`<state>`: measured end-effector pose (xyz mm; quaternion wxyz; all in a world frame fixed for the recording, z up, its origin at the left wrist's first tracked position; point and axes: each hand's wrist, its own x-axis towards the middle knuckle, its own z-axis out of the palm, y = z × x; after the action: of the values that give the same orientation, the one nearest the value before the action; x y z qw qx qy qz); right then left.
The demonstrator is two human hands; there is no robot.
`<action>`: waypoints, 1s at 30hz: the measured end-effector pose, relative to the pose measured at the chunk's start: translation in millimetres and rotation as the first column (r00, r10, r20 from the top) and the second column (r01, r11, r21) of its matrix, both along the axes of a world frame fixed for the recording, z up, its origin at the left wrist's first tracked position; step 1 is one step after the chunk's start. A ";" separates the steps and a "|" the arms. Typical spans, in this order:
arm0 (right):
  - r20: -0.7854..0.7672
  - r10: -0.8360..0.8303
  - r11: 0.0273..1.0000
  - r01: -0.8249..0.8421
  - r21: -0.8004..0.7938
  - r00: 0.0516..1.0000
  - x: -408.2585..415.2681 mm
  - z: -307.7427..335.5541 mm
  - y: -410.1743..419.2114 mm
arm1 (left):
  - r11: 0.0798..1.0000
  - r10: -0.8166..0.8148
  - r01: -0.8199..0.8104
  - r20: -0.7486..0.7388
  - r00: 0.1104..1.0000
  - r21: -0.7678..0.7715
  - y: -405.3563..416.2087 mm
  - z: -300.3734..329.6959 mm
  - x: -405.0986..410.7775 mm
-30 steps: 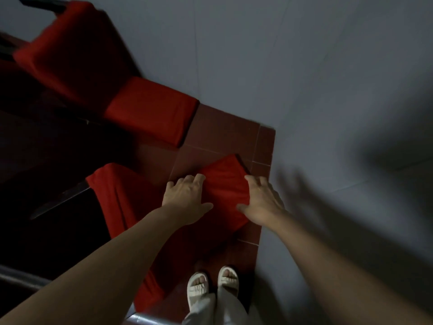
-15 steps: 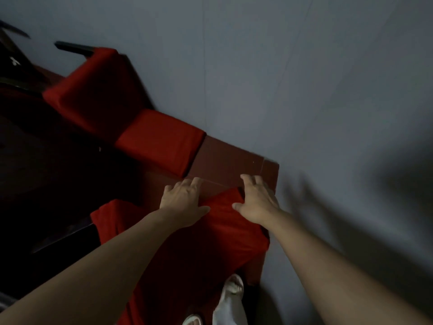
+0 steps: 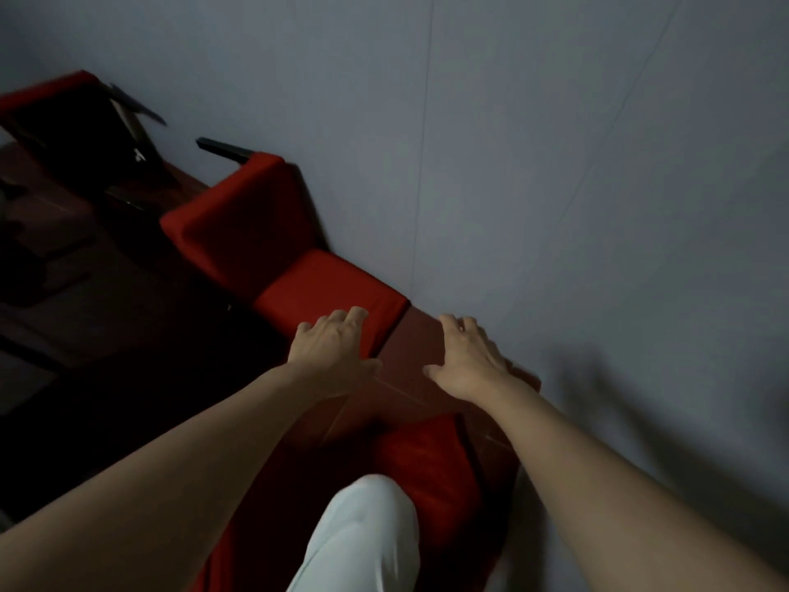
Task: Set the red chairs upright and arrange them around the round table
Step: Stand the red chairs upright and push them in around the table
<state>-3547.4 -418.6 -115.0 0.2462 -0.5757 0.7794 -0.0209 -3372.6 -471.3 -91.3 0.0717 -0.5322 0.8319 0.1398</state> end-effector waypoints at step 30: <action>-0.002 0.375 0.926 -0.375 0.045 0.927 31.5 -29.8 -543.7 | 0.936 0.328 -0.329 0.022 0.944 0.124 -504.9 -57.3 38.9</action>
<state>-3515.8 -962.3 -144.8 0.2538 -0.7086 0.6567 0.0465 -3333.7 -976.2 -148.6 0.0811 -0.6581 0.7209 0.2016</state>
